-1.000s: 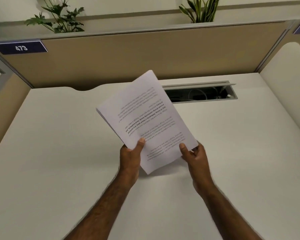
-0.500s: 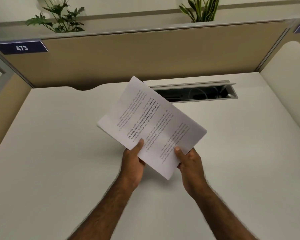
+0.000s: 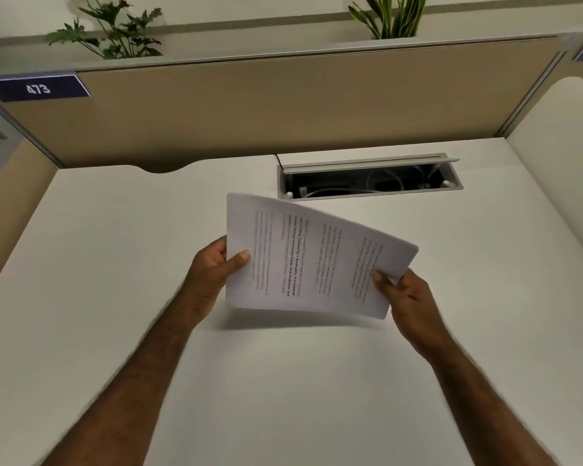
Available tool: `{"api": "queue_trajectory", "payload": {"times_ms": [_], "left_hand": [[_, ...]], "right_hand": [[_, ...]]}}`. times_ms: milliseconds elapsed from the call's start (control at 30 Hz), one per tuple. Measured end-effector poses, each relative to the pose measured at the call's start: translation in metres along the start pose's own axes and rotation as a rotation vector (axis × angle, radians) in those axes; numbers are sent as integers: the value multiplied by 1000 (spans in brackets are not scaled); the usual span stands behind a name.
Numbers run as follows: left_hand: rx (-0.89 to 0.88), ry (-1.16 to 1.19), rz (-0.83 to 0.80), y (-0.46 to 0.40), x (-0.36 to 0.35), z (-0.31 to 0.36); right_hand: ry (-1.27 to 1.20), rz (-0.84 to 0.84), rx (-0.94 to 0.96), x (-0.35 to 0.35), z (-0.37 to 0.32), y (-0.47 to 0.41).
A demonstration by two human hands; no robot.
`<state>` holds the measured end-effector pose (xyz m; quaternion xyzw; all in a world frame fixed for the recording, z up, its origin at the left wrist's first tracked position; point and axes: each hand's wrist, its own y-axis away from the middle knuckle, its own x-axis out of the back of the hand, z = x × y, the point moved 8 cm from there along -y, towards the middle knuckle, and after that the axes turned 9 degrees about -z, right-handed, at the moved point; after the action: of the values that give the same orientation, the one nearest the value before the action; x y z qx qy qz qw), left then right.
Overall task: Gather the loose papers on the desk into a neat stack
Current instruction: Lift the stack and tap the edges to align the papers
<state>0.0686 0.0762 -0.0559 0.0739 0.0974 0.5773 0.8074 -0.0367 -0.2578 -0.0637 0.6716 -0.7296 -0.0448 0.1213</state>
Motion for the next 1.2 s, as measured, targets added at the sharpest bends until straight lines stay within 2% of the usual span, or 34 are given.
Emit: {"api": "queue_trajectory", "payload": {"times_ms": [200,367,567,767,933,1100,1200], "left_hand": [[-71,-263,201,3,-13,3],[-146,-273,349,22,-30,-15],[-118,-257,311,27,-50,-50],[-156,-280,355,33,-48,-44],[-74,-310,303,30,-56,-62],[-107,-351,349,34,-53,-57],[-76,-363,306,31,-53,-60]], "right_hand": [[94,61,85,-5,0,-4],[67,112,123,-17,10,-6],[131,85,88,-31,34,-8],[140,137,124,-25,28,-9],[205,85,87,-33,37,-10],[209,139,105,-27,35,-6],[214,78,85,-33,41,-7]]}}
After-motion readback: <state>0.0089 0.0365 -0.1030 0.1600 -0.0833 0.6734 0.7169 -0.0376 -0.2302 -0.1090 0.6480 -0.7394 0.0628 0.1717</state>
